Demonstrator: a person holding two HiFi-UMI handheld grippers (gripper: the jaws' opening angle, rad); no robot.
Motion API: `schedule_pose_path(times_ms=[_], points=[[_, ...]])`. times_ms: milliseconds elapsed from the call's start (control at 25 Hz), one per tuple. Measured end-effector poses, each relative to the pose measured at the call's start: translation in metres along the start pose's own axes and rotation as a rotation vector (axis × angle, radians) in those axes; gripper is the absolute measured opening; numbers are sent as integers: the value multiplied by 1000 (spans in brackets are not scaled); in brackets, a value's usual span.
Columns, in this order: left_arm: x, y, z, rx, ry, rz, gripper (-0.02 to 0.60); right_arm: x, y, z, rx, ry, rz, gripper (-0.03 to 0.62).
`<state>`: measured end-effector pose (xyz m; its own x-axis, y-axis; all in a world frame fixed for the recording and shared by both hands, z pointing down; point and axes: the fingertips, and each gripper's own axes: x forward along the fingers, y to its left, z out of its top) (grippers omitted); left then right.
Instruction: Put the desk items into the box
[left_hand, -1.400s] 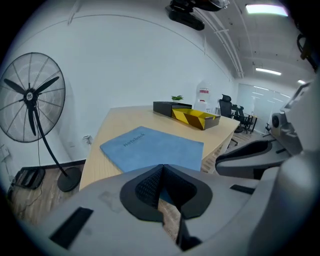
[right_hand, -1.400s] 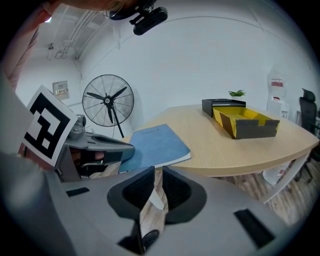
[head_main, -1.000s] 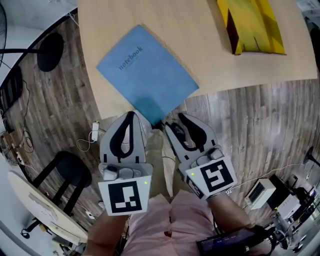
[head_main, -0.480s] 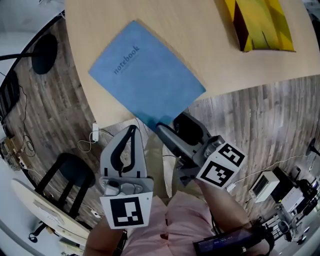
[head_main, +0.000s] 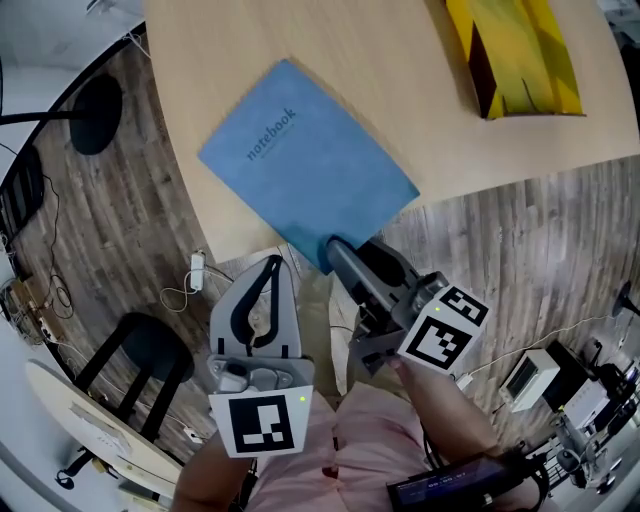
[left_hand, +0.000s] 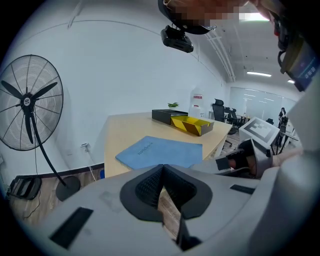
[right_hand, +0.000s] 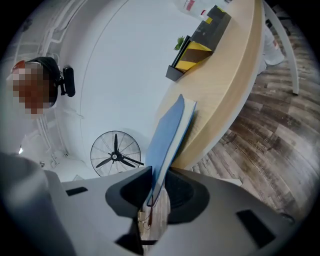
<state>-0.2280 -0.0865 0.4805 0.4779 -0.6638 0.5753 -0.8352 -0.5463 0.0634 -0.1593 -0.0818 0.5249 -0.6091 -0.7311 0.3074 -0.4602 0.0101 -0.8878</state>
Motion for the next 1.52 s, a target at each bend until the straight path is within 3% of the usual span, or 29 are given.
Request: schedule_pose_path(times_ms=[240, 560, 800, 960, 1160, 1520], points=[[-8, 6, 27, -17, -73, 21, 11, -5, 26, 24, 53, -71, 41, 48], [-37, 14, 85, -76, -203, 15, 11, -25, 74, 60, 50, -150, 45, 49], [-60, 18, 136, -40, -325, 12, 11, -50, 121, 90, -6, -231, 76, 48], [-74, 22, 163, 29, -396, 9, 11, -67, 147, 100, -23, -291, 93, 48], [-74, 14, 202, 71, -507, -51, 11, -76, 159, 122, -68, -384, 111, 48], [-57, -14, 231, 123, -539, -106, 11, -117, 150, 175, -103, -519, 59, 49]])
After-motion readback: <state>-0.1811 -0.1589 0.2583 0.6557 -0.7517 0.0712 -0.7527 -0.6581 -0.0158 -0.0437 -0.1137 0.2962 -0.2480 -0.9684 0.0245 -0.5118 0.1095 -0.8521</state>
